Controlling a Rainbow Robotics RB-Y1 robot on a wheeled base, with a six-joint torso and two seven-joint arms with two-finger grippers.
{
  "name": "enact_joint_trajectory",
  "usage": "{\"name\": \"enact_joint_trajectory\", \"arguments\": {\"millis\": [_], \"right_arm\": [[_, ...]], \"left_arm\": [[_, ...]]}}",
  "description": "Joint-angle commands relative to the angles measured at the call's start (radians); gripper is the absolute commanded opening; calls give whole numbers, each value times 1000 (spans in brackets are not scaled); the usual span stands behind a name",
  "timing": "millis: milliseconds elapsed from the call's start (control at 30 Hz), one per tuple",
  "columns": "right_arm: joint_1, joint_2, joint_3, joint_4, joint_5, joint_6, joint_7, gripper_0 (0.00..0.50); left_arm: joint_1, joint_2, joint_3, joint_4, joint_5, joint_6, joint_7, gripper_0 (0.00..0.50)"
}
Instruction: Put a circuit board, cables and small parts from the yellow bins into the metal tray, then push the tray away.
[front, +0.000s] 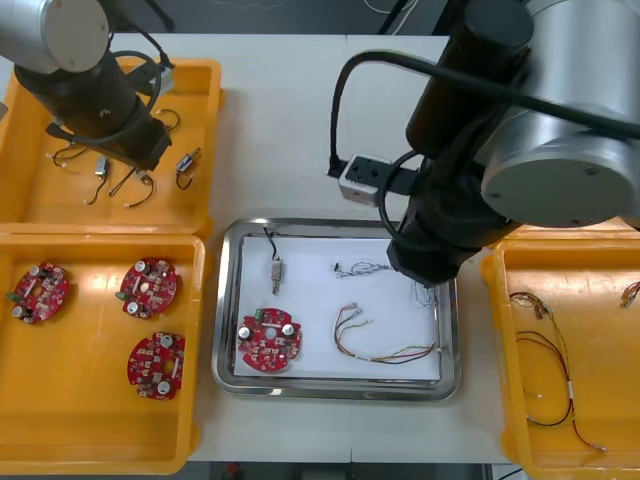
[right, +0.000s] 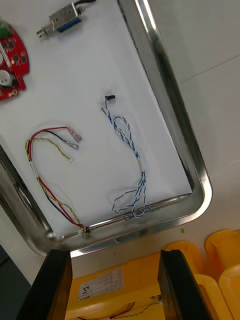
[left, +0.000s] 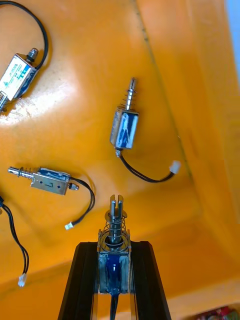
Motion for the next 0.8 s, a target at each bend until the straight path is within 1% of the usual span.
{"name": "enact_joint_trajectory", "arguments": {"millis": [33,100,233,400,500,600,733,800], "right_arm": [[62,-49,-139,-80,-16,5,-90,500],[108,-81,-196,-101,-16,5,-119,500],[174,-121,-280,-124,-16,5,-161,500],[270,-175,-406,-123,-12,5,-180,500],[324,-204,-475,-112,-13,5,-185,500],[381,-221,-544,-97,-15,5,-188,500],[450,-229,-633,-85,-15,5,-185,500],[500,-229,-695,-77,-10,5,-179,500]], "left_arm": [[-60,-11,59,-82,-17,61,177,0],[-60,-33,69,-114,-36,97,218,0],[-59,-77,73,-169,-77,156,289,0],[-59,-157,73,-246,-140,242,401,0],[-57,-200,73,-283,-157,247,462,0],[-57,-243,73,-315,-172,247,522,0],[-56,-295,73,-338,-186,247,596,0],[-56,-332,70,-347,-206,247,639,0]]}}
